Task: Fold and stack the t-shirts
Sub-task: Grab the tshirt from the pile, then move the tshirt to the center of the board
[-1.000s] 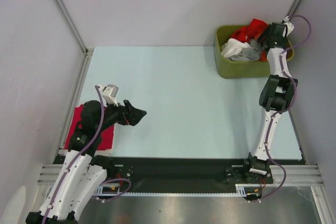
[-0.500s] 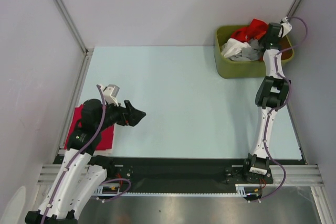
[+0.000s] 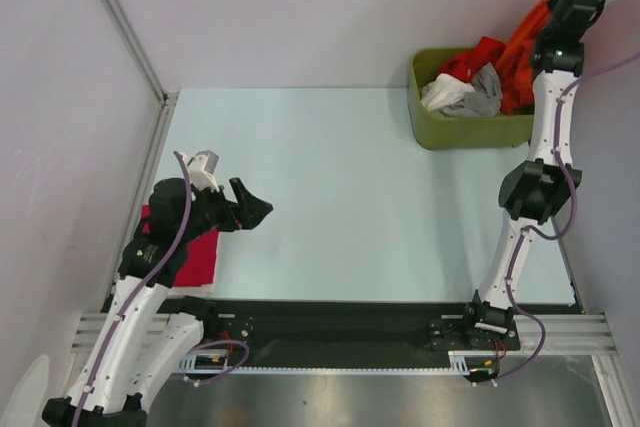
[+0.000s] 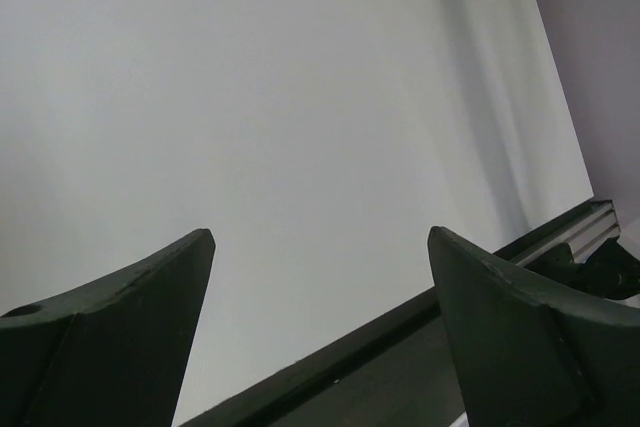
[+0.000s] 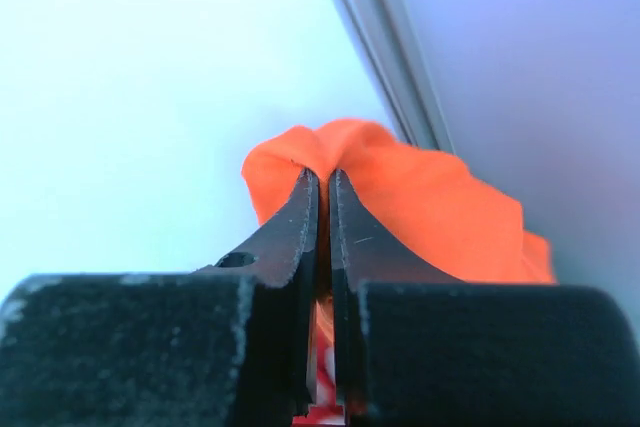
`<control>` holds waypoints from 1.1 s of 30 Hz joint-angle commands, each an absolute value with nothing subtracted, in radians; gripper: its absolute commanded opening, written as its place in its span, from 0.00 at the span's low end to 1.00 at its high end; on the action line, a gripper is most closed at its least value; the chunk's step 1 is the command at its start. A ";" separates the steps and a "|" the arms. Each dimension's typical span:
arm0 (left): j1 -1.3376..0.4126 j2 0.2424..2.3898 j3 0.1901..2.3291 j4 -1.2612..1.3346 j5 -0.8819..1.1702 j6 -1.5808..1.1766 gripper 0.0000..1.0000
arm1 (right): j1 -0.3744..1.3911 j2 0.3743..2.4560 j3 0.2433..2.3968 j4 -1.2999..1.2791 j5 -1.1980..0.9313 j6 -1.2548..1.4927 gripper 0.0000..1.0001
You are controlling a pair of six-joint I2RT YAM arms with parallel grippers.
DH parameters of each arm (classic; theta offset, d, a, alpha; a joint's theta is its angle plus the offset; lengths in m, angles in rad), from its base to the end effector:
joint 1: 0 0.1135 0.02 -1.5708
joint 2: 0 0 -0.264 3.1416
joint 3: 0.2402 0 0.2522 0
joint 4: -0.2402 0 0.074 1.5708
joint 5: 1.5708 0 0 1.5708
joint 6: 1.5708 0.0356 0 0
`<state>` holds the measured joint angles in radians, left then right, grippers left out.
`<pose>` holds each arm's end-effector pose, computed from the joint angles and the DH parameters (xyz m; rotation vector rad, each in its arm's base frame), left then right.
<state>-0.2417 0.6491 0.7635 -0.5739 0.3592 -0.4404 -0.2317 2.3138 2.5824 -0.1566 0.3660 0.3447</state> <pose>0.1353 -0.0462 0.3130 0.0270 2.0907 -0.7870 0.5085 -0.1331 0.4428 0.6942 1.2942 -0.1749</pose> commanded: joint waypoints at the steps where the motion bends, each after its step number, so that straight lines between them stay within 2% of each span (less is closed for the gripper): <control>1: -0.245 0.667 0.859 -0.638 0.316 -0.497 0.95 | -0.242 2.145 2.684 0.047 0.393 0.403 0.00; 3: -0.244 0.684 0.877 -0.678 0.296 -0.534 1.00 | -0.236 2.068 2.662 0.066 0.365 0.458 0.00; 7: -0.242 0.722 0.936 -0.715 0.281 -0.592 1.00 | -0.178 1.939 2.594 0.055 0.315 0.498 0.00; 12: -0.241 0.753 0.971 -0.716 0.296 -0.678 1.00 | -0.111 1.849 2.562 -0.053 0.148 0.650 0.00; 15: -0.239 0.765 0.992 -0.713 0.295 -0.696 1.00 | -0.034 1.799 2.528 -0.083 0.023 0.712 0.00; 19: -0.221 0.741 1.046 -0.713 0.258 -0.683 1.00 | 0.157 1.729 2.433 -0.064 -0.130 0.710 0.00; 25: -0.195 0.684 1.098 -0.704 0.241 -0.611 1.00 | 0.346 1.637 2.237 -0.050 -0.244 0.770 0.00; 28: -0.190 0.683 1.103 -0.701 0.274 -0.595 1.00 | 0.385 1.573 2.102 -0.112 -0.308 0.785 0.00; 31: -0.189 0.699 1.098 -0.709 0.308 -0.594 0.97 | 0.376 1.439 1.814 -0.132 -0.376 0.775 0.00; 33: -0.189 0.704 1.089 -0.709 0.322 -0.589 0.96 | 0.359 1.340 1.574 -0.201 -0.406 0.778 0.05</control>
